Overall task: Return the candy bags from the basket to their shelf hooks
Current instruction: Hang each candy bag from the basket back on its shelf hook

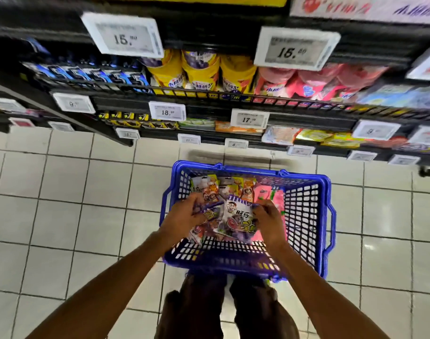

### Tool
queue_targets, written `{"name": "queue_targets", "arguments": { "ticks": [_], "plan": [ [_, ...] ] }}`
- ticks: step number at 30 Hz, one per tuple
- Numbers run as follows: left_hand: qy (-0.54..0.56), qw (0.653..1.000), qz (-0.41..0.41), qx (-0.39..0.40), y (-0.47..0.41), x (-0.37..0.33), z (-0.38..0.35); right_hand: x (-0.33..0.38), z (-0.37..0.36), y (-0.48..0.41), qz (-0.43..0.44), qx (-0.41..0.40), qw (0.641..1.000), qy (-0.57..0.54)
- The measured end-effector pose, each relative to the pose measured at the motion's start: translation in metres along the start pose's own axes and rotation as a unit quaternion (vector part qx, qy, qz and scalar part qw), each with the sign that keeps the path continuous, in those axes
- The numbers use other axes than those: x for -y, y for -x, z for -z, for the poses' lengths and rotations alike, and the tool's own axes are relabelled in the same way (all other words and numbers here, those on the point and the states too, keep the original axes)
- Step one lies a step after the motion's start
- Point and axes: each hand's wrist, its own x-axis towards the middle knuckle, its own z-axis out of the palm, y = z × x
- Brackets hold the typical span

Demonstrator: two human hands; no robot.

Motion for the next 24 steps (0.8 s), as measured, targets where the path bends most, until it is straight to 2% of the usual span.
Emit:
{"name": "queue_targets", "arguments": {
  "ticks": [5, 8, 12, 13, 15, 17, 19, 22, 24],
  "plan": [
    [0.248, 0.966, 0.002, -0.067, 0.075, -0.105, 0.071, 0.116, 0.038, 0.079, 0.12, 0.011, 0.992, 0.028],
    [0.34, 0.935, 0.04, -0.092, 0.12, -0.175, 0.111, 0.184, 0.048, 0.135, 0.166, 0.009, 0.986, -0.02],
    [0.5, 0.848, 0.075, -0.16, 0.184, -0.264, 0.178, 0.273, 0.059, 0.22, 0.236, 0.025, 0.969, -0.07],
    [0.517, 0.835, 0.076, -0.171, 0.198, -0.278, 0.193, 0.29, 0.061, 0.238, 0.247, 0.026, 0.965, -0.09],
    [0.516, 0.837, 0.045, -0.179, 0.232, -0.304, 0.225, 0.327, 0.064, 0.277, 0.282, 0.02, 0.953, -0.111],
    [0.487, 0.854, -0.002, -0.181, 0.267, -0.327, 0.252, 0.361, 0.066, 0.313, 0.327, 0.0, 0.938, -0.117],
    [0.446, 0.876, -0.015, -0.185, 0.298, -0.343, 0.271, 0.389, 0.066, 0.344, 0.372, -0.02, 0.92, -0.117],
    [0.436, 0.887, -0.072, -0.136, 0.344, -0.366, 0.295, 0.427, 0.062, 0.391, 0.422, -0.046, 0.897, -0.124],
    [0.429, 0.885, -0.149, -0.106, 0.37, -0.378, 0.307, 0.446, 0.057, 0.415, 0.45, -0.059, 0.883, -0.116]
  ]
}}
